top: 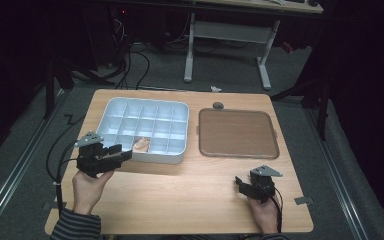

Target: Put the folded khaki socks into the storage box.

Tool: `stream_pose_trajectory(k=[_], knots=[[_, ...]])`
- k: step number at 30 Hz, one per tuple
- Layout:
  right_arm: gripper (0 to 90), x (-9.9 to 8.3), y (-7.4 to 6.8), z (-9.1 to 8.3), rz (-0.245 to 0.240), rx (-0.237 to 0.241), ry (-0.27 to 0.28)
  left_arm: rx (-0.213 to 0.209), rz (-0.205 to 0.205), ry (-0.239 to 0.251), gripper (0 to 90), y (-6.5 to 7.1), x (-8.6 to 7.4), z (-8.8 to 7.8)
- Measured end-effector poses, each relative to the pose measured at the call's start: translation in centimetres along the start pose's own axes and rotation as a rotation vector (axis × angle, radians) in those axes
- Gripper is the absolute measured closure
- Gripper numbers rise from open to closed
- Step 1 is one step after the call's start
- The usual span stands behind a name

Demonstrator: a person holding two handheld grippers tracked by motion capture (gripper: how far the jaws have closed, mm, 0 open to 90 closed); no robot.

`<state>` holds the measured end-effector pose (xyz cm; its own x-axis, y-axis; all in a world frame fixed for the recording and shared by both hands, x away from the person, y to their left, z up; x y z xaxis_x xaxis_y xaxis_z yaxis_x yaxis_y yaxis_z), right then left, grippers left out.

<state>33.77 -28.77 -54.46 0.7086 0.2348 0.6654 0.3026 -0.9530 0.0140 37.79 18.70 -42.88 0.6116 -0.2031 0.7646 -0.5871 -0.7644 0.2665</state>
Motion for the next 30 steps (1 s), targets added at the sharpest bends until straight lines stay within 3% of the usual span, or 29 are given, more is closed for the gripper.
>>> stream_pose_trajectory(k=[9, 20, 30], knots=[[36.0, 0.0, 0.0, 0.0, -0.002, -0.002, 0.0, -0.007, 0.008, -0.002, 47.2, 0.5, -1.1, 0.2], [36.0, 0.0, 0.0, 0.0, -0.001, -0.003, 0.0, -0.062, -0.023, 0.001, 46.8, 1.2, -3.3, 1.2], [36.2, 0.0, -0.1, 0.0, 0.0, -0.004, 0.0, -0.086, -0.054, -0.008, 46.6, 1.1, -4.5, 2.0]])
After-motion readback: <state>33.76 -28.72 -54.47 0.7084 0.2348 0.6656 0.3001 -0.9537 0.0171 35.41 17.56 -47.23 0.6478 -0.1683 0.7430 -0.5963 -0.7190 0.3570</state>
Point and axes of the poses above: each handheld gripper's, and its own axes: z roughly forward along the jaws, x roughly out of its top, y roughly to its right, the point moved 2 cm from there along z, roughly forward along the jaws, and after that the axes turned 5 degrees about -y, right-handed, at the moved point
